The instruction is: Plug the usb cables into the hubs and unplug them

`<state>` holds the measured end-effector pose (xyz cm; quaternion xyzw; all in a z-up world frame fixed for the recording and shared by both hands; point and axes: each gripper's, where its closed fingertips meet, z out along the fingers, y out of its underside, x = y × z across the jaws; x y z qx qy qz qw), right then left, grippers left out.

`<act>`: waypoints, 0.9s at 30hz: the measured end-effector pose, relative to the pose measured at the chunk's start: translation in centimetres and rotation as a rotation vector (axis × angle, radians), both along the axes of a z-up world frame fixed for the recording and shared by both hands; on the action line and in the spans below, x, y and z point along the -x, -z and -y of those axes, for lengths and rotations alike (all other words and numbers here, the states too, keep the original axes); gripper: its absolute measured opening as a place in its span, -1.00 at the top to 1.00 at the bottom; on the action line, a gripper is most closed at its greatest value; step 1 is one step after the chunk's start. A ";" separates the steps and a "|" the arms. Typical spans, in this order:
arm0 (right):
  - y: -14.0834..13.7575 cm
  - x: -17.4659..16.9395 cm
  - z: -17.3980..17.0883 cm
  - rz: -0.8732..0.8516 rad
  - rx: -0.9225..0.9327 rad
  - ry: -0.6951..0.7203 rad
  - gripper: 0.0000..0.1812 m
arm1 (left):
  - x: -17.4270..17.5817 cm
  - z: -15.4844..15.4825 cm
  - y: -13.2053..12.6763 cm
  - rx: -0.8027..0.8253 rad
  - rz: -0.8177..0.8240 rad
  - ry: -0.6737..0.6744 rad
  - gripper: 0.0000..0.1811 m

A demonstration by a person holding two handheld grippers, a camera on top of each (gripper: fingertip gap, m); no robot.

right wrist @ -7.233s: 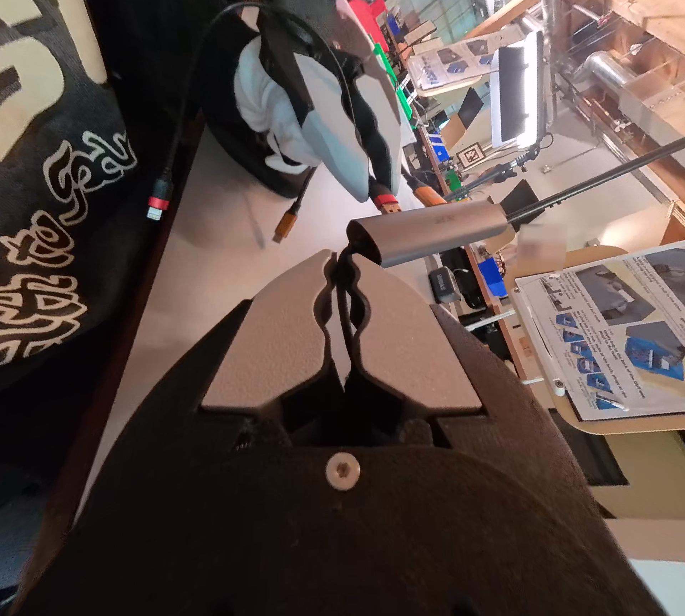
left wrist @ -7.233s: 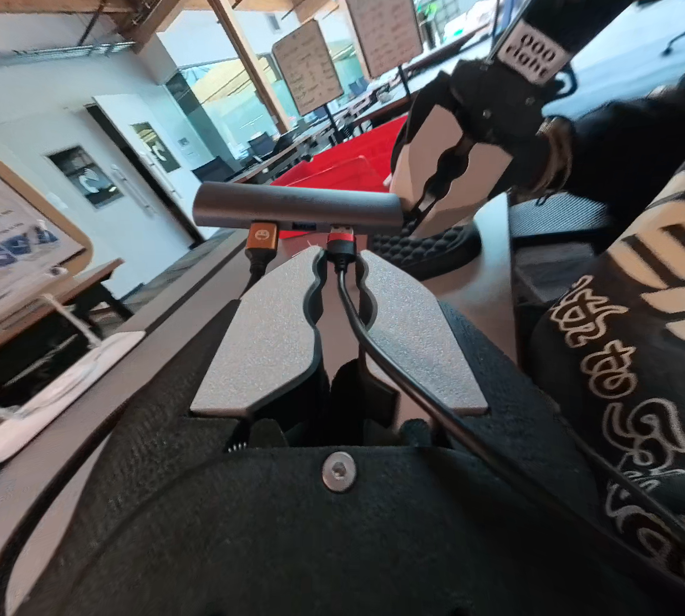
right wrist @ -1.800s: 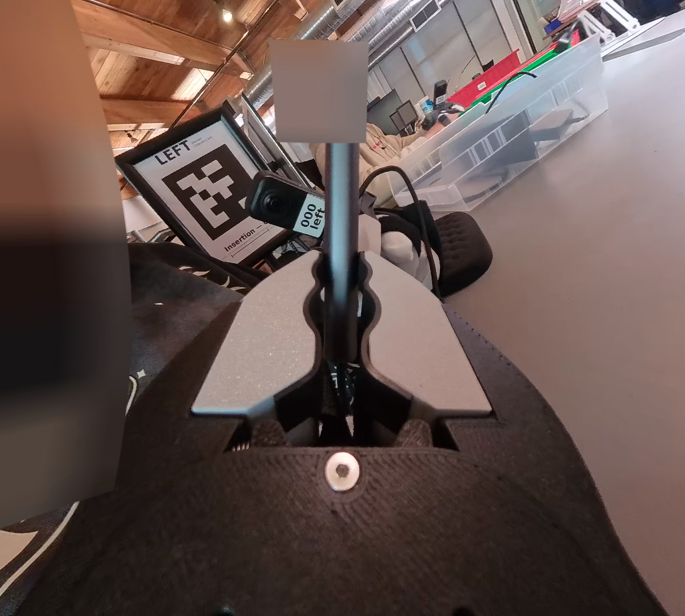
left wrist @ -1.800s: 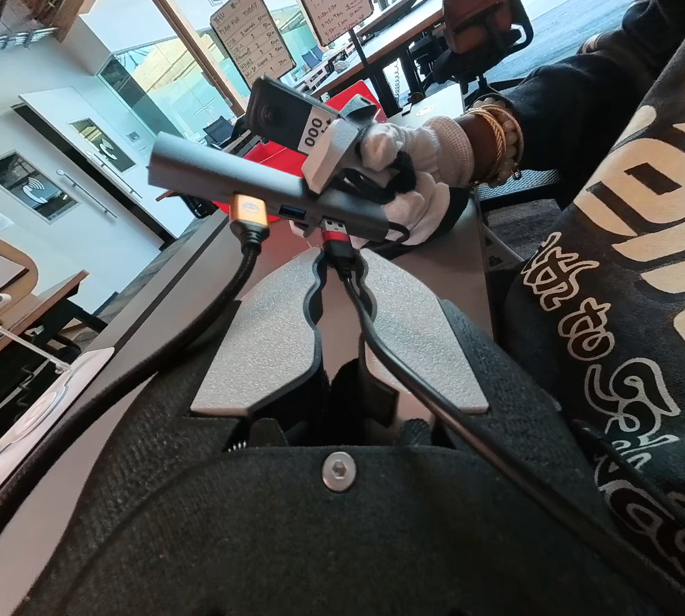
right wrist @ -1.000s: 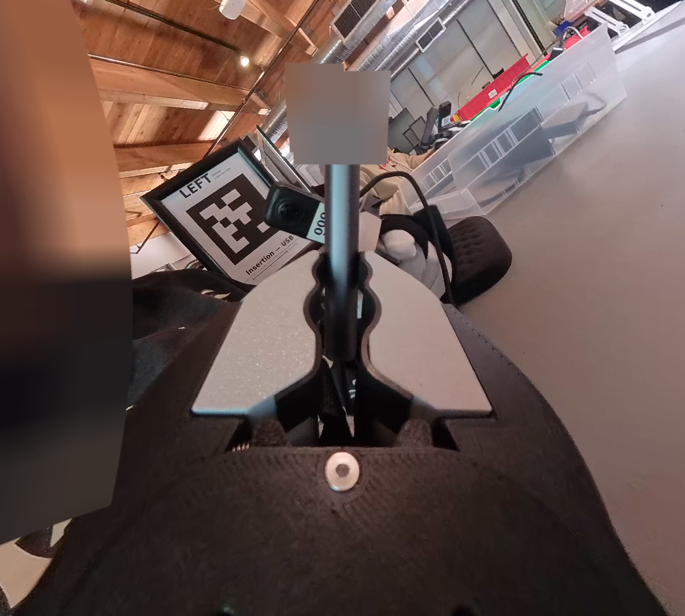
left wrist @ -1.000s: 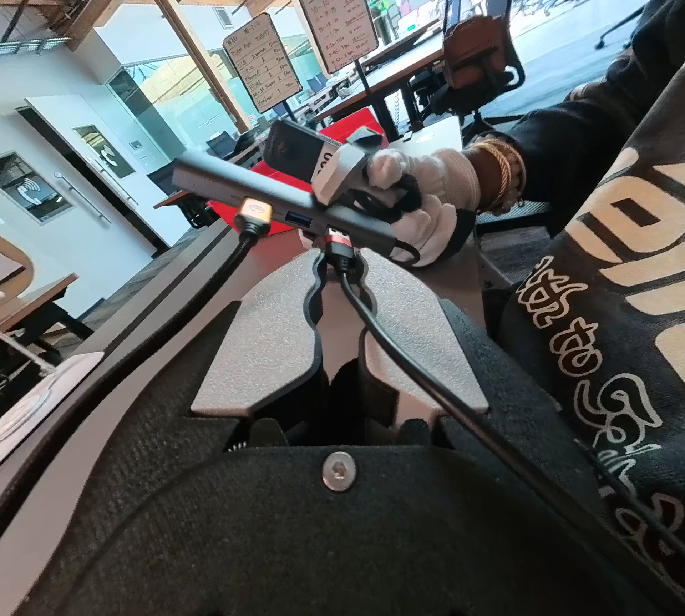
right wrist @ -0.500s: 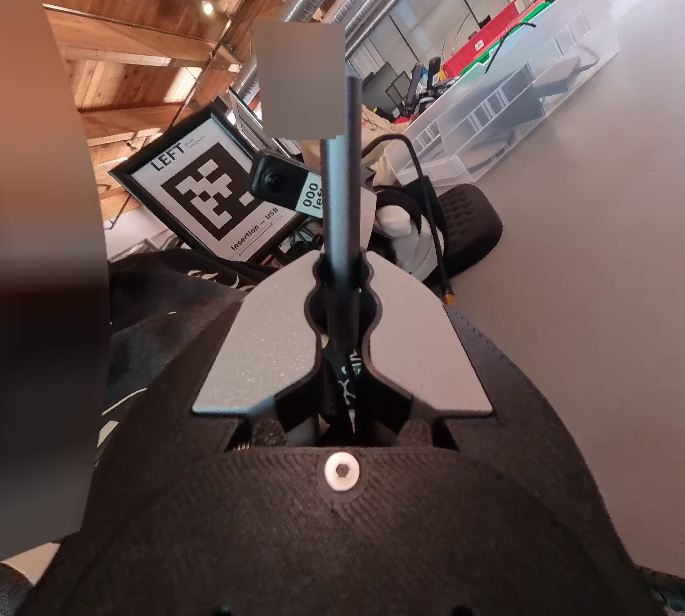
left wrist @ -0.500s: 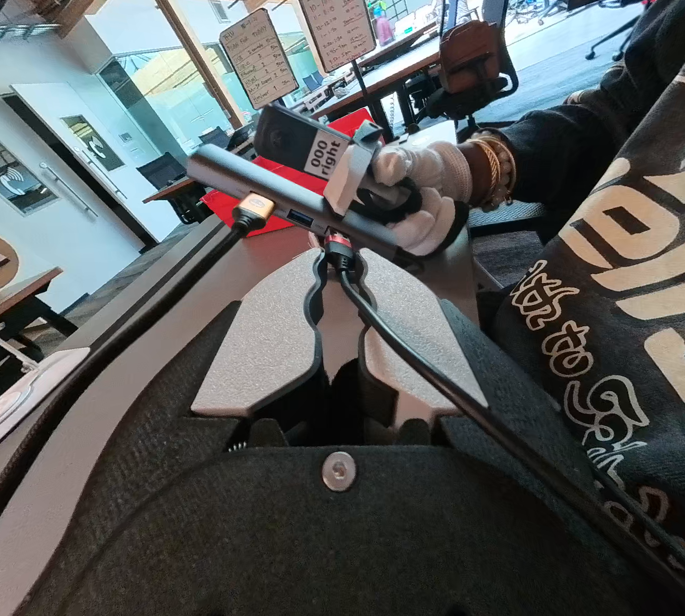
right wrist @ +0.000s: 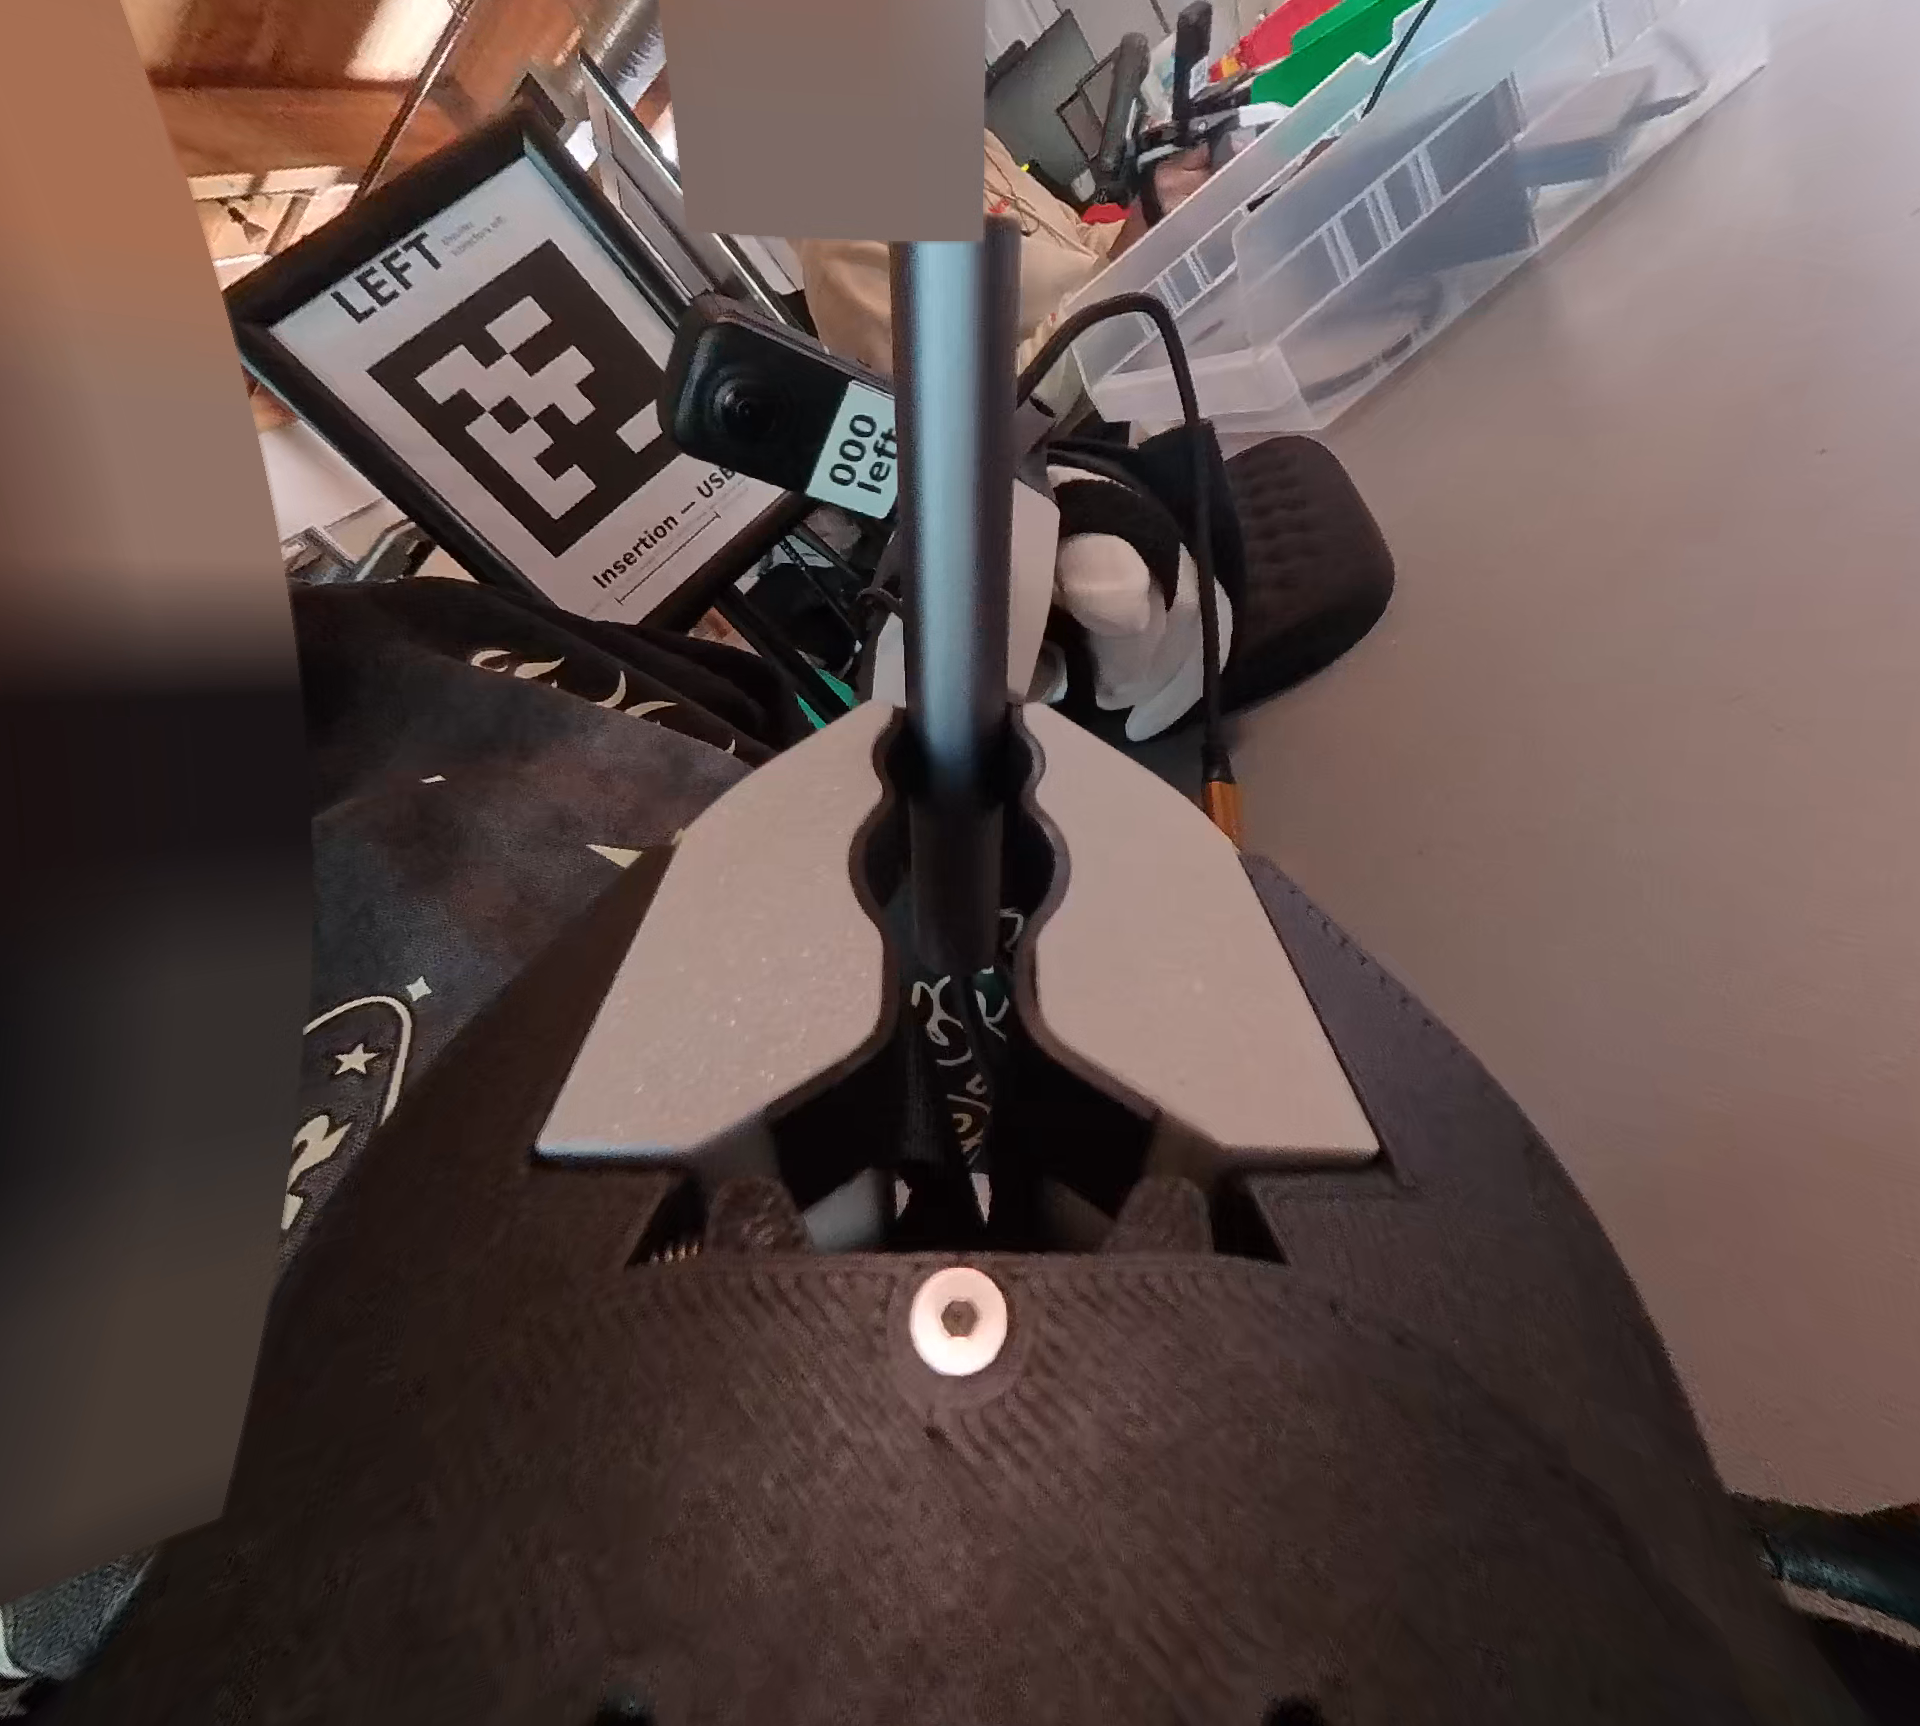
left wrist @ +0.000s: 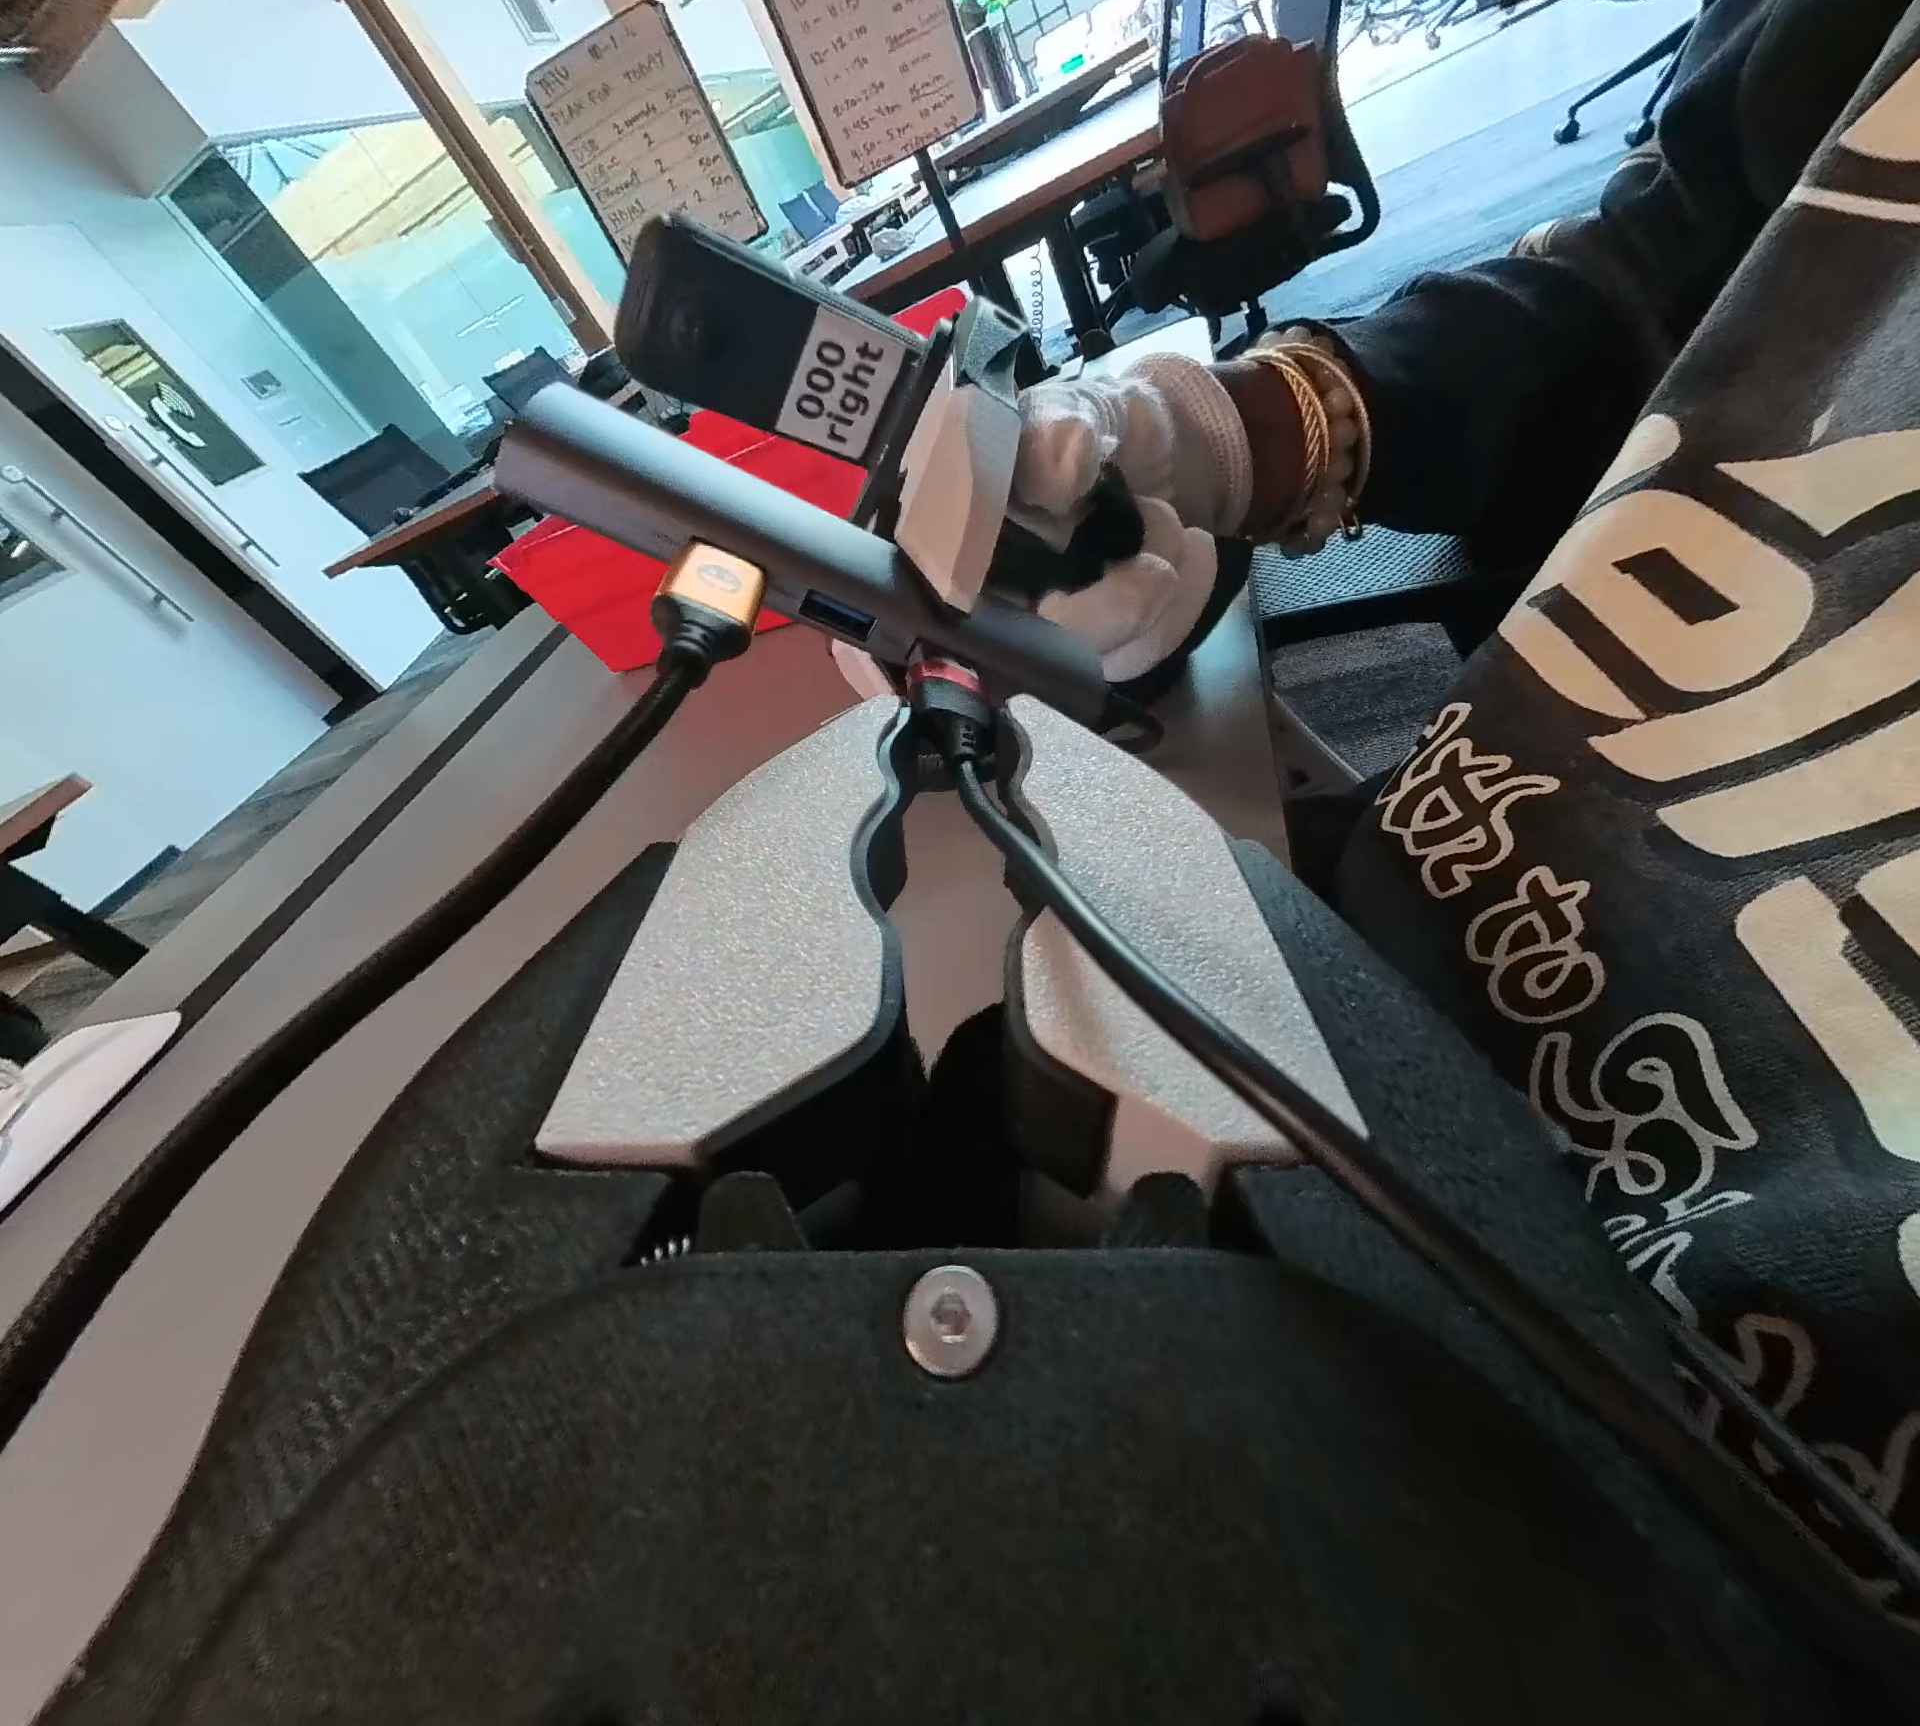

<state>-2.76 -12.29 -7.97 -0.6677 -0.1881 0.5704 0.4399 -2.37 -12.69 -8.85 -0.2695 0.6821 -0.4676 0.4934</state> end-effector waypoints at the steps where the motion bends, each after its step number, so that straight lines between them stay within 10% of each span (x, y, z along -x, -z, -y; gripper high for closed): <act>1: 0.0 0.0 0.0 0.001 0.000 0.003 0.81 | 0.0 0.0 0.0 -0.002 -0.001 -0.005 0.86; 27: -1.0 -0.3 -0.6 -0.103 -0.056 0.060 0.81 | -0.7 -0.1 0.2 -0.001 -0.007 -0.034 0.83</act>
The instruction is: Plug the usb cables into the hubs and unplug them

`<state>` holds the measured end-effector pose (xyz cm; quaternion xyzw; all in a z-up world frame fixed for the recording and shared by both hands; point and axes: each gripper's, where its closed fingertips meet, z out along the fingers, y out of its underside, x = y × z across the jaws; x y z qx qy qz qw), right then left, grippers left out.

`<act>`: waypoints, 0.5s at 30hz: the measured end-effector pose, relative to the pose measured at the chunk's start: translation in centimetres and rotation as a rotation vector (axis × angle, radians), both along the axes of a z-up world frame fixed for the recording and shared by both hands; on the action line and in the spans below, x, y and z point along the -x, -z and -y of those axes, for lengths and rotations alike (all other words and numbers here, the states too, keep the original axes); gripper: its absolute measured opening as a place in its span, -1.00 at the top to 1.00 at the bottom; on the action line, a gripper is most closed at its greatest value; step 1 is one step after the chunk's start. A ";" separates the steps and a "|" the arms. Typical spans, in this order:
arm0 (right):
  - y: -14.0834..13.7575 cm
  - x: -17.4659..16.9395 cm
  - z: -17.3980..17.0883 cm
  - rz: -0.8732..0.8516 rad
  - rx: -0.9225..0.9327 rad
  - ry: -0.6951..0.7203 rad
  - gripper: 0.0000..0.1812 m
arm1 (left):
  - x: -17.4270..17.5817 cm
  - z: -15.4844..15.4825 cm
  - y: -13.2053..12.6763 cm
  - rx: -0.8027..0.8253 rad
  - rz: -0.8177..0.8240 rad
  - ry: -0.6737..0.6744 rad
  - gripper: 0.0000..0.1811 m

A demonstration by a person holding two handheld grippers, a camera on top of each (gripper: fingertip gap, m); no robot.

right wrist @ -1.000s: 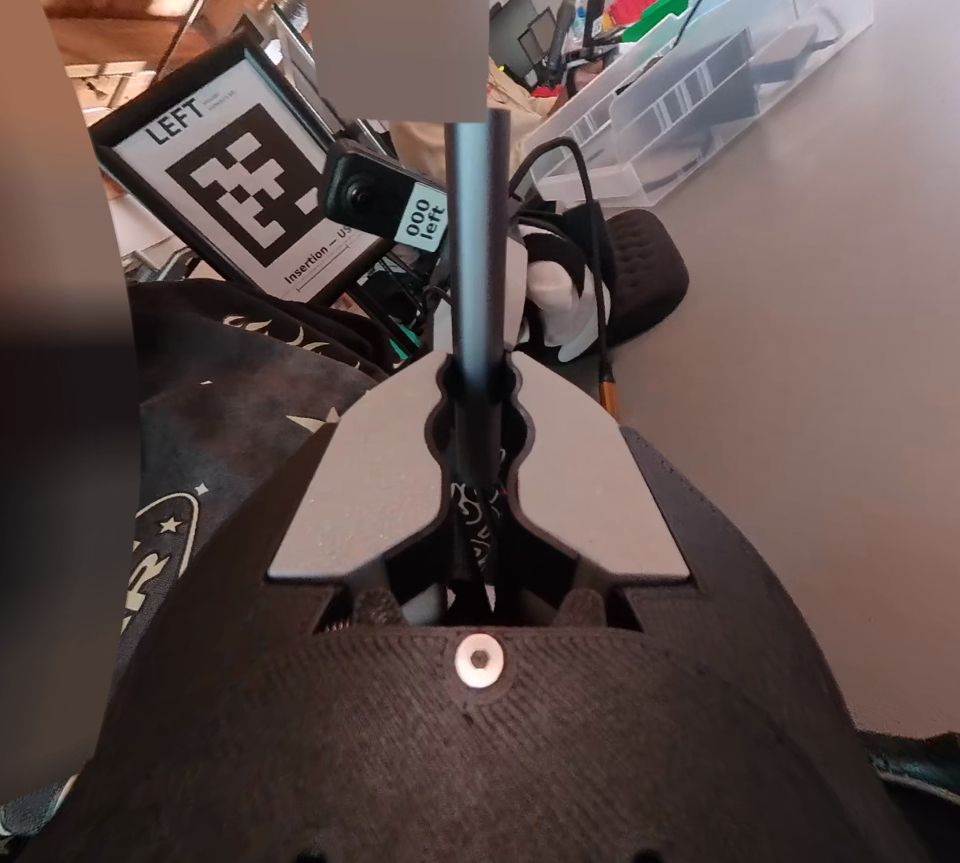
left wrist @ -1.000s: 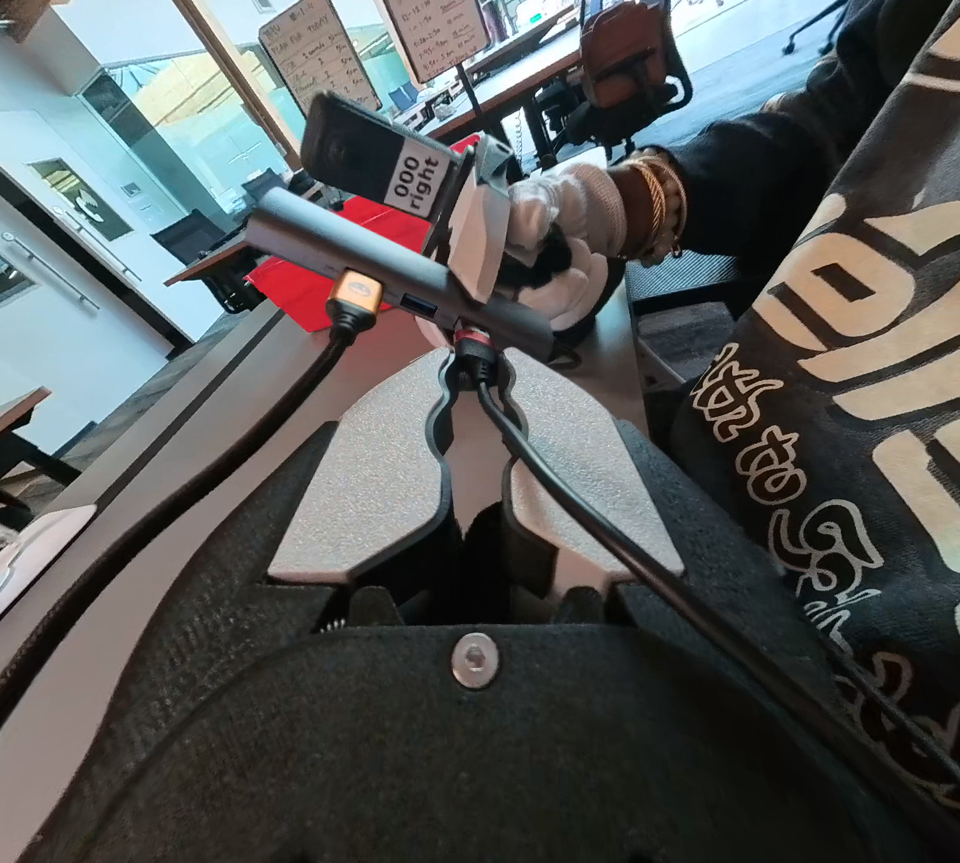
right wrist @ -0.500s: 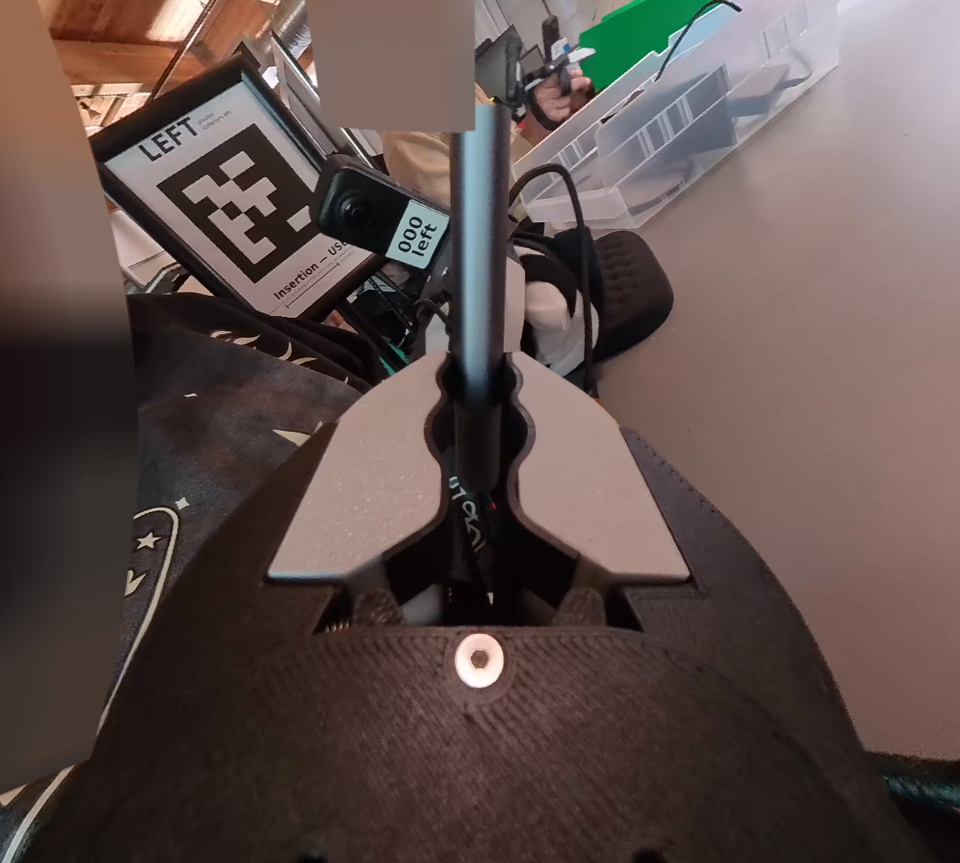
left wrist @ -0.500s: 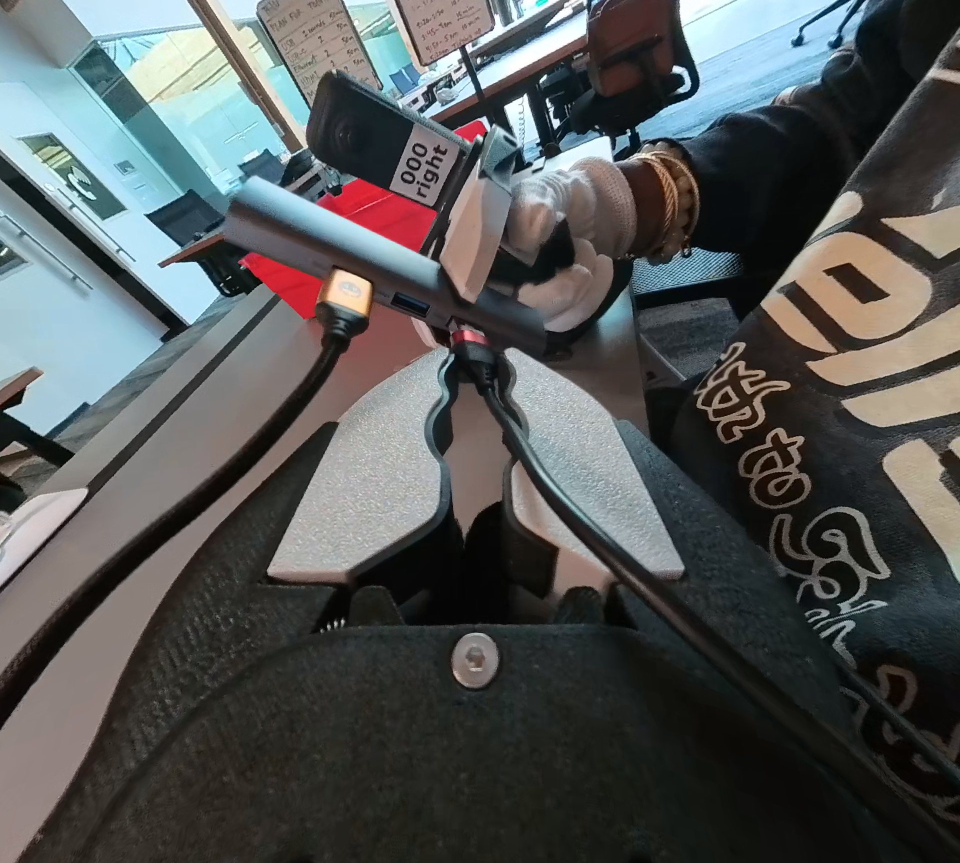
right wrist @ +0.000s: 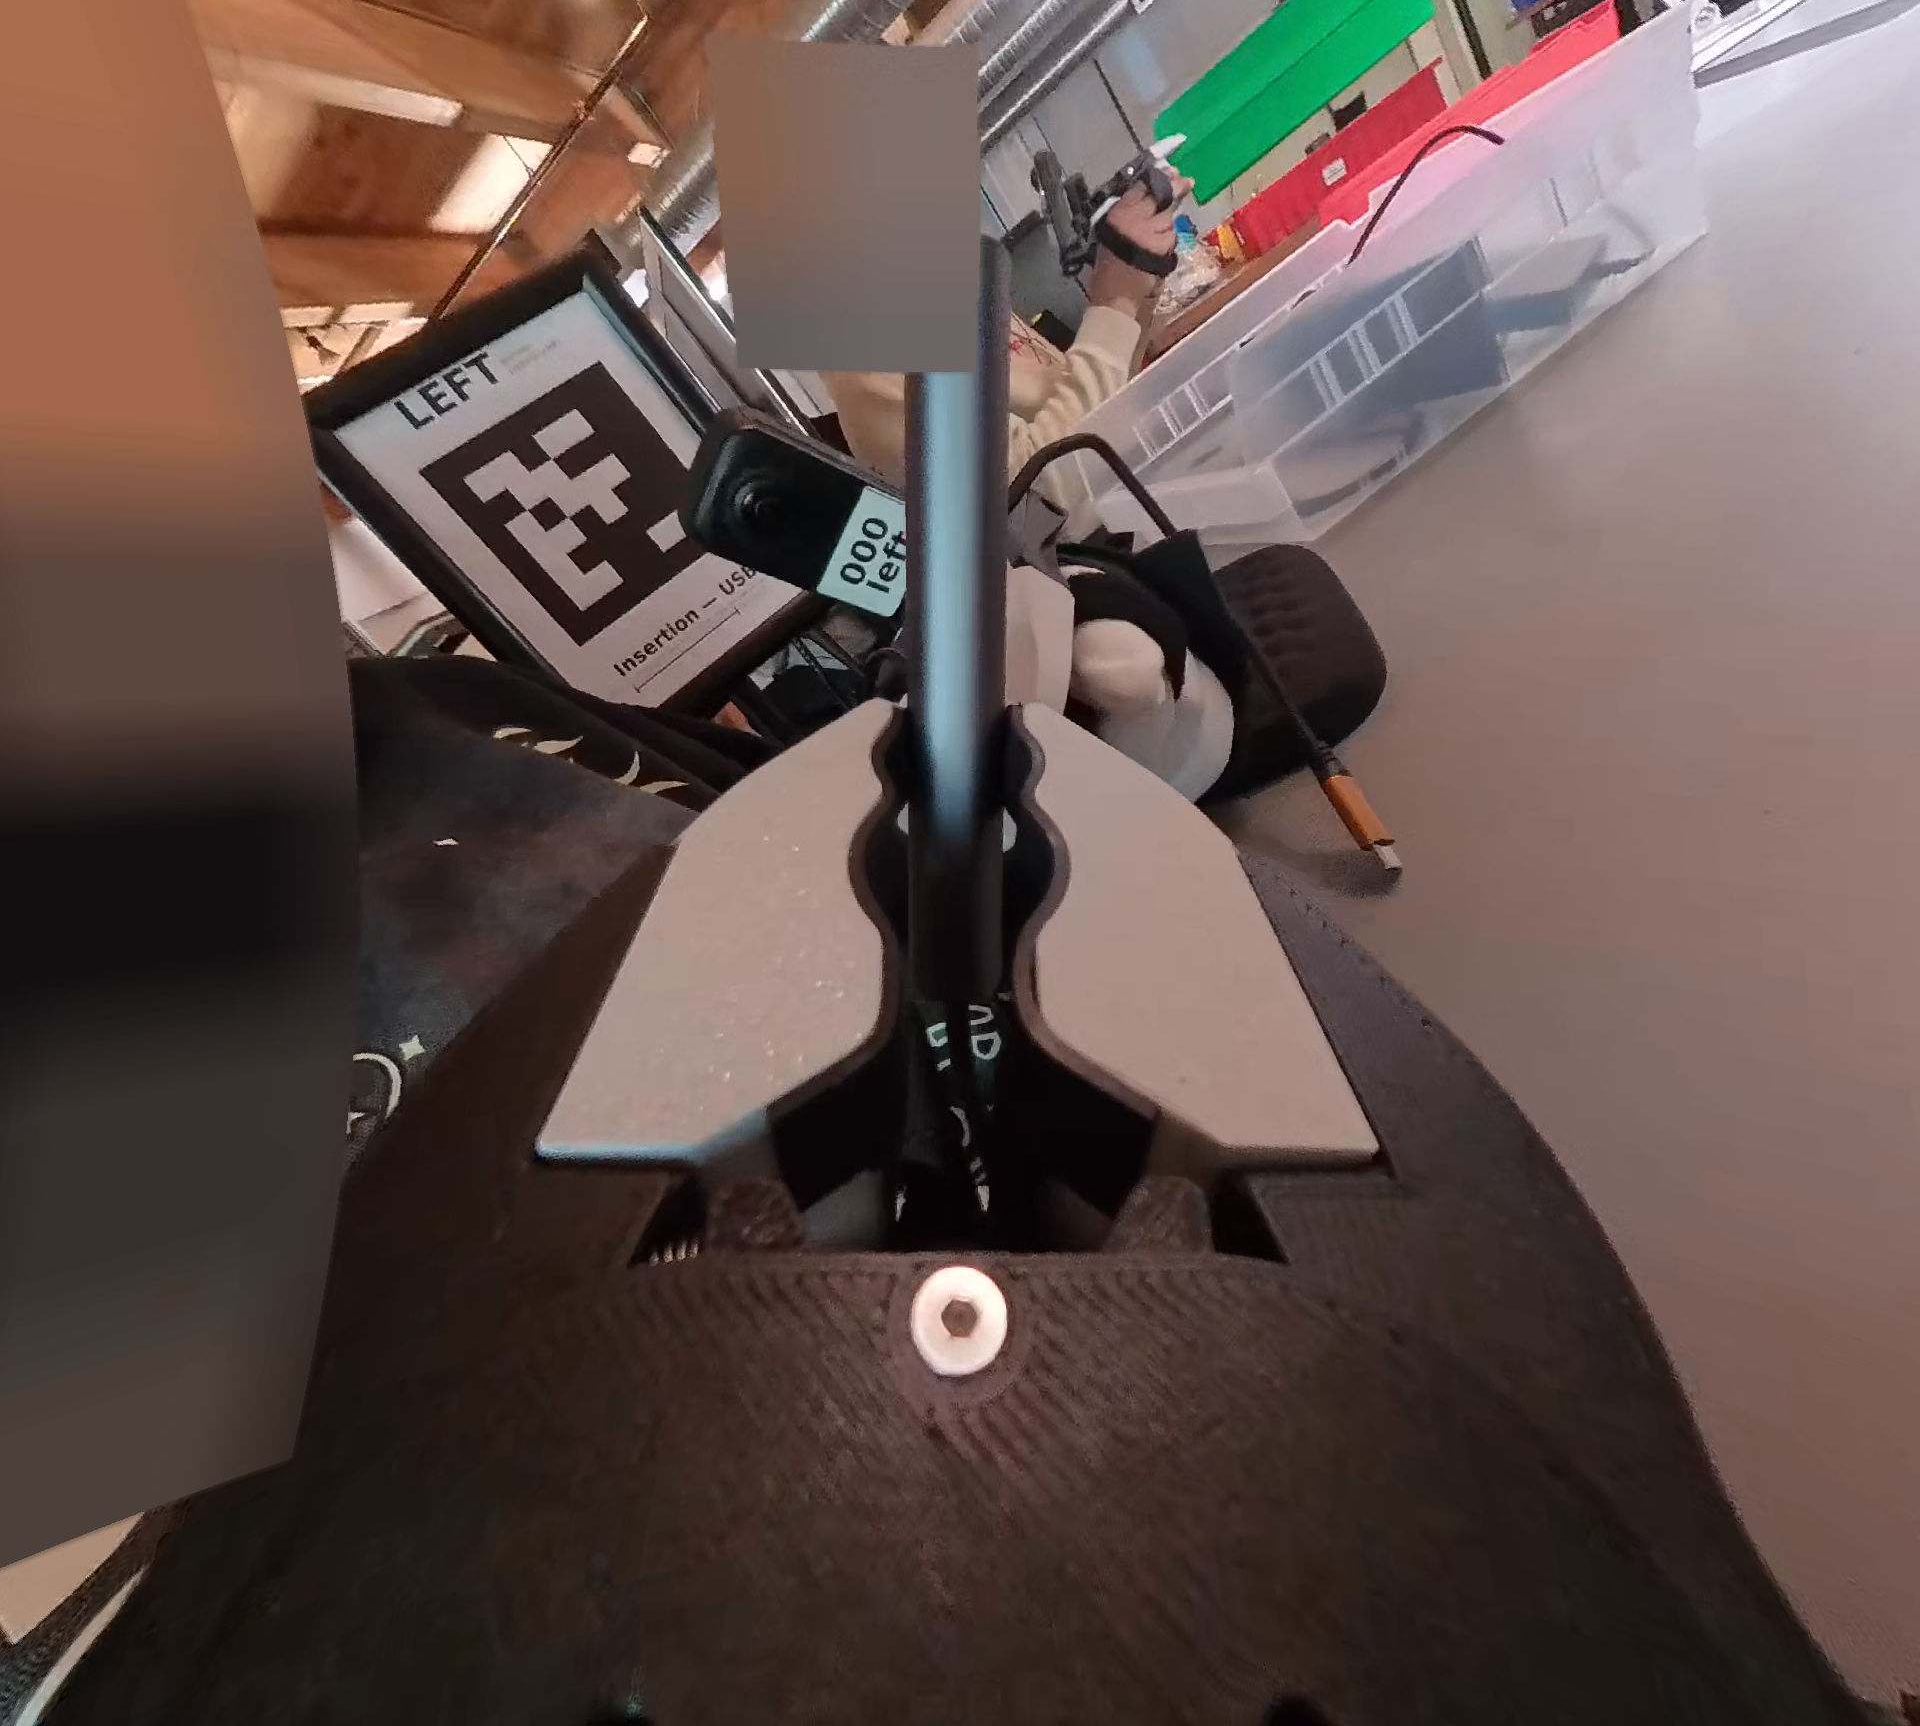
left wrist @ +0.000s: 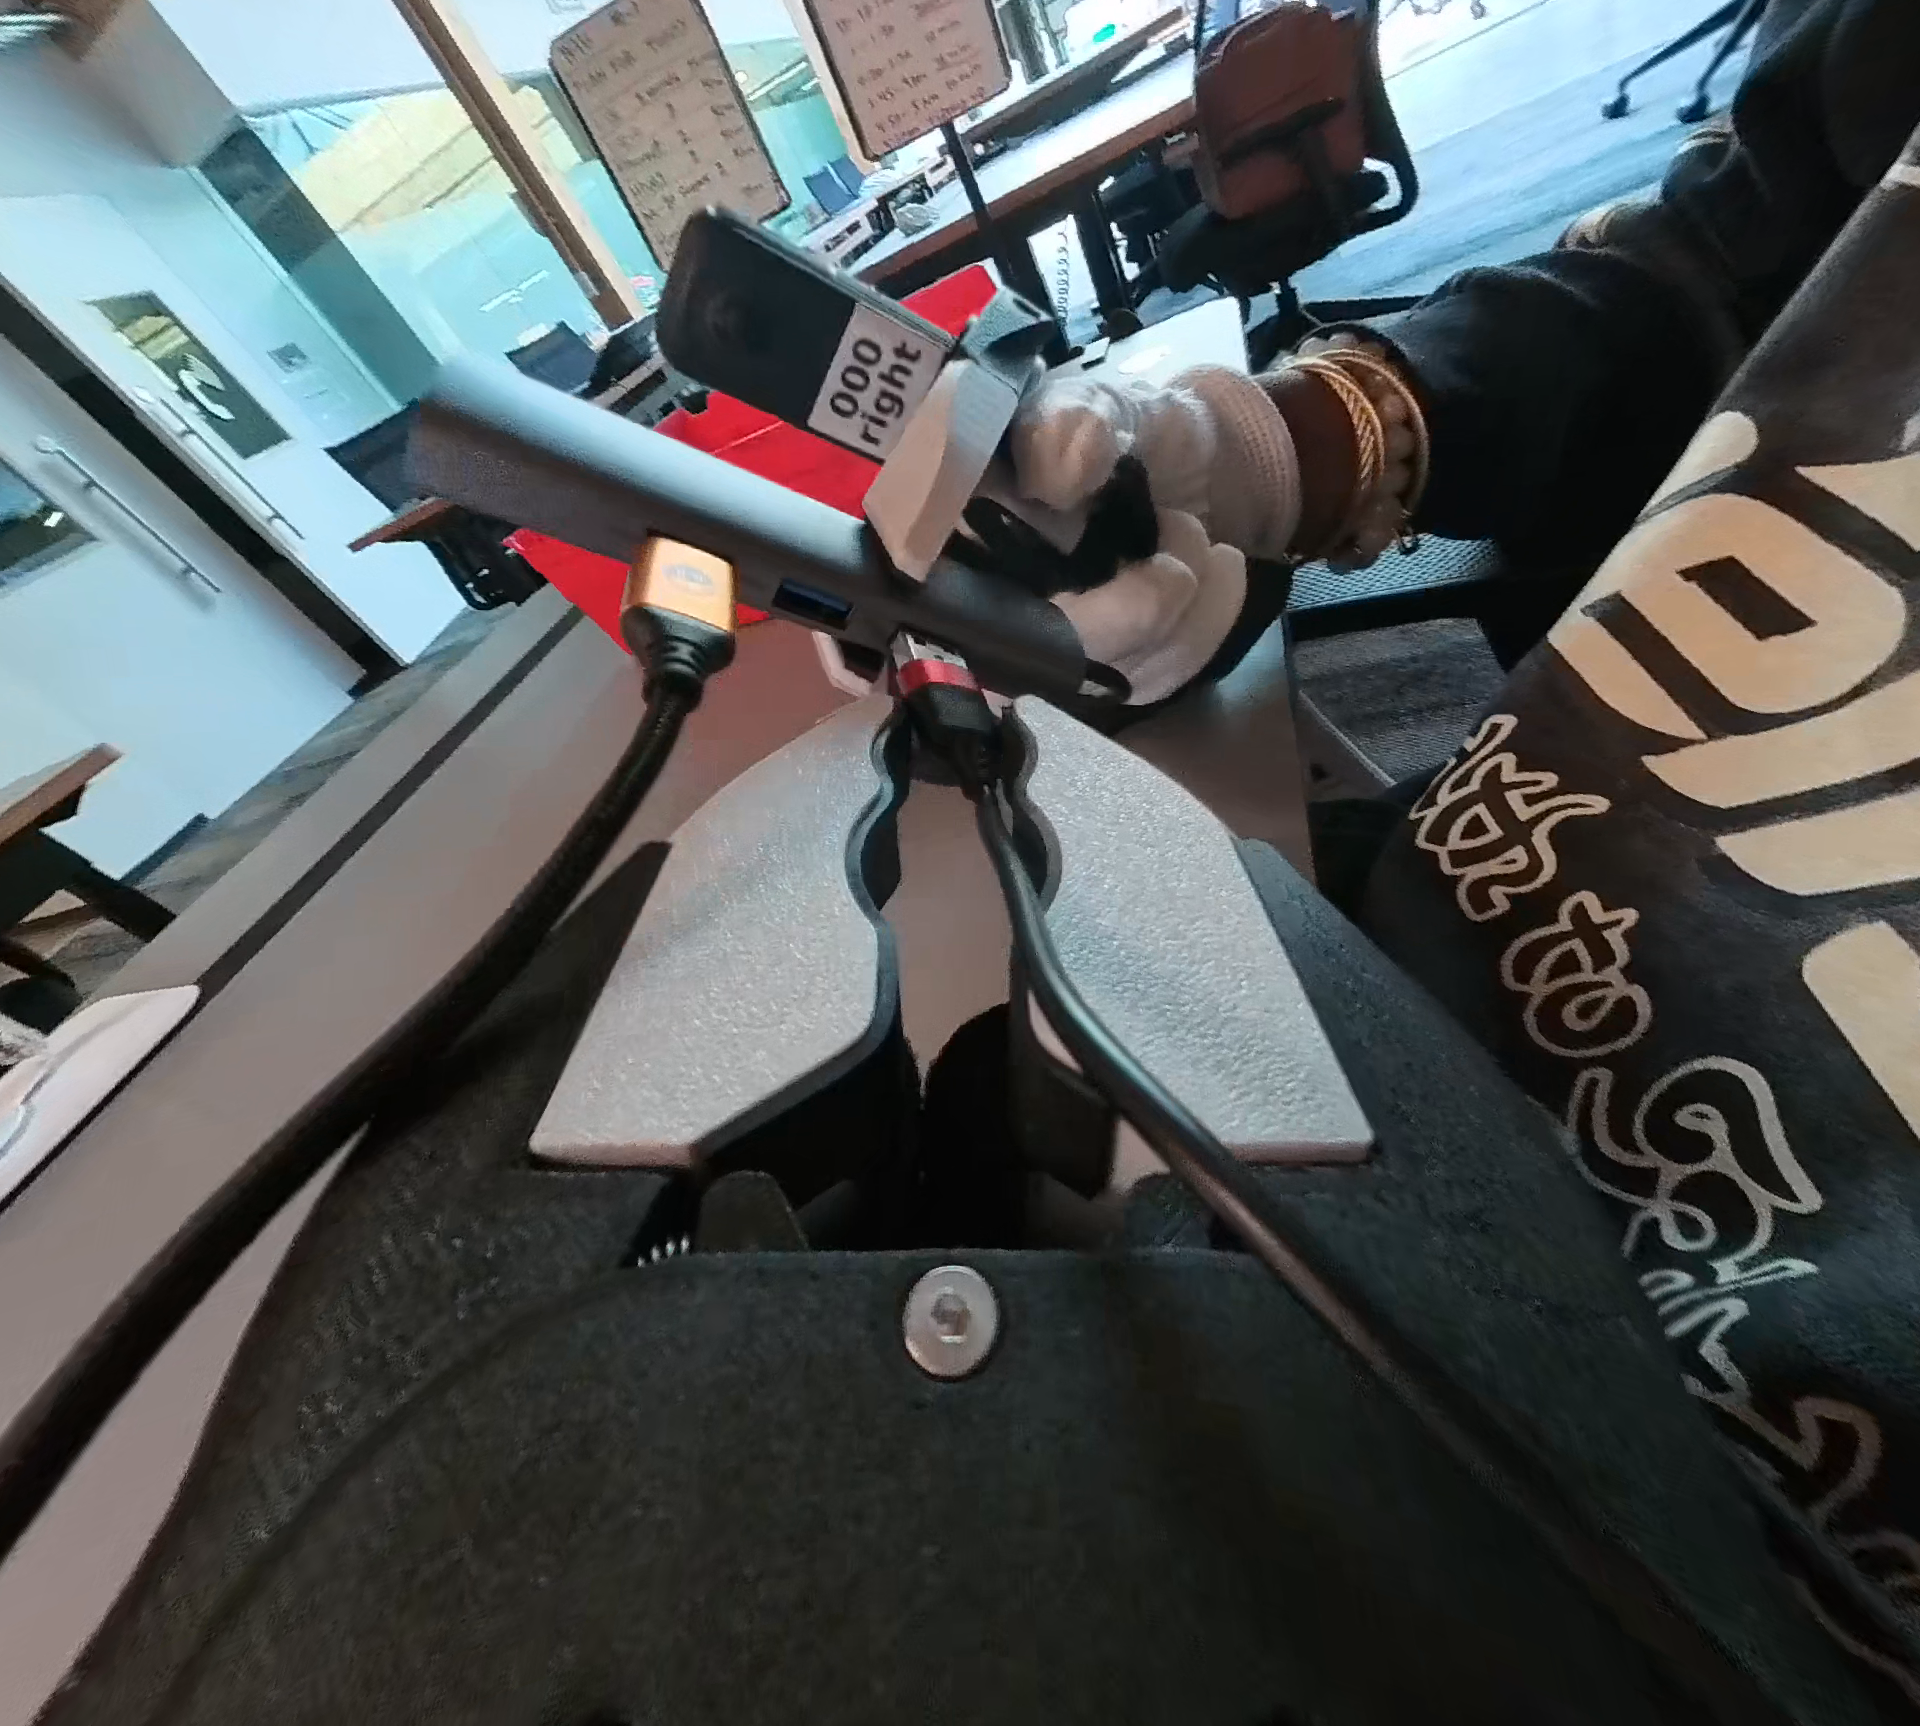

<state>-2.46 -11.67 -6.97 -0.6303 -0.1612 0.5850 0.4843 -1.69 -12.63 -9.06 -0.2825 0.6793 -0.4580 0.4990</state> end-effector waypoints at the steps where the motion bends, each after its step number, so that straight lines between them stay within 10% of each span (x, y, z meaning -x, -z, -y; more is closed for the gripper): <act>1: 0.0 0.0 0.0 -0.005 0.004 -0.003 0.81 | 0.0 -0.1 0.0 -0.007 0.008 -0.011 0.81; 15: -0.5 -1.2 -0.4 -0.100 0.036 0.004 0.82 | 0.1 -0.7 -0.7 0.010 0.055 -0.038 0.77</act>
